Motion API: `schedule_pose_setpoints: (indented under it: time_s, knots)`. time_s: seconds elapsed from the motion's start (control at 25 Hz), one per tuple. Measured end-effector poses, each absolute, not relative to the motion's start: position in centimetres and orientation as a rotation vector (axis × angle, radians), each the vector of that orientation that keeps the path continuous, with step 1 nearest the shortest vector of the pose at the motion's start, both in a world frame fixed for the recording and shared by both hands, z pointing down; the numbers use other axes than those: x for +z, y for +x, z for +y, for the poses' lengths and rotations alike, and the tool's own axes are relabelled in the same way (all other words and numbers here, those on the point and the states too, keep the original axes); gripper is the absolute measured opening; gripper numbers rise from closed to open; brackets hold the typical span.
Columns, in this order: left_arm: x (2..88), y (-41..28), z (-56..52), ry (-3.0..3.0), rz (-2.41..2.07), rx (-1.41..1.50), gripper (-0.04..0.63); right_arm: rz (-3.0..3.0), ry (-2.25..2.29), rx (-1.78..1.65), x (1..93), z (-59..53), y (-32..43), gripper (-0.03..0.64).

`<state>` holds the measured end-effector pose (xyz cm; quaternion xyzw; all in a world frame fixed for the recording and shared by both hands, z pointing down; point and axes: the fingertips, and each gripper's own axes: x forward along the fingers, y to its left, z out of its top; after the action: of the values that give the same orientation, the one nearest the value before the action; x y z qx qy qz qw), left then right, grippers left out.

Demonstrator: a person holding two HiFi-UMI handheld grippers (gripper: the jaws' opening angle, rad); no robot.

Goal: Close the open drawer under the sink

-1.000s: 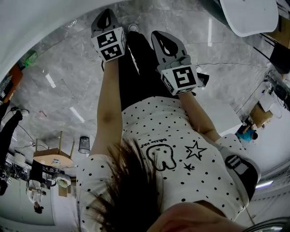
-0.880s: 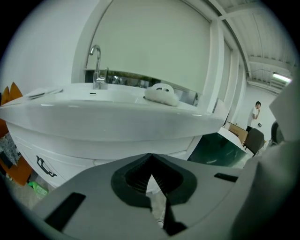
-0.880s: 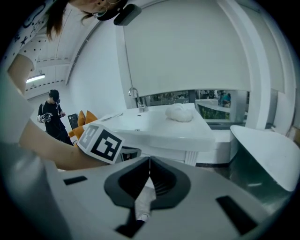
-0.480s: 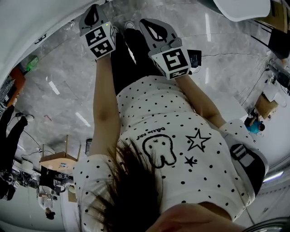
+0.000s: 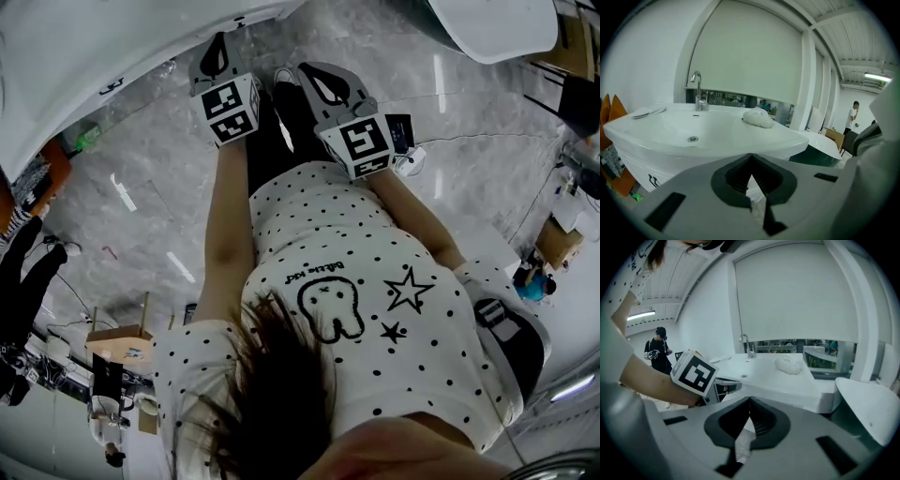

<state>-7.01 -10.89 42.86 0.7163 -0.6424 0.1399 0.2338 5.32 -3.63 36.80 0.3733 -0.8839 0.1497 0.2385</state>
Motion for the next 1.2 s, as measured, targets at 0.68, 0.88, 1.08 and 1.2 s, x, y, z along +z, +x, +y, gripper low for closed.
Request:
schedule_pose_setpoints:
  time_s: [0.68,0.88,1.08,1.2]
  knots:
    - [33.1,-8.3,-11.4,2.115,-1.811,0.204,0.005,-2.477,1.115,0.358,33.6,-6.9,3.4,0.015]
    - [30.6,-8.3,-10.5,2.147,-1.817,0.170,0.005,-2.508,1.121,0.339,32.1,-7.8,3.0,0.015]
    - [28.3,-7.8,-9.6,2.189,-1.797,0.136,0.005,-2.536,1.099,0.322,30.8,-7.7,2.4,0.015]
    - [27.3,-7.3,-9.0,2.234,-1.785,0.143,0.005,-2.555,1.085,0.298,30.1,-7.6,2.0,0.015]
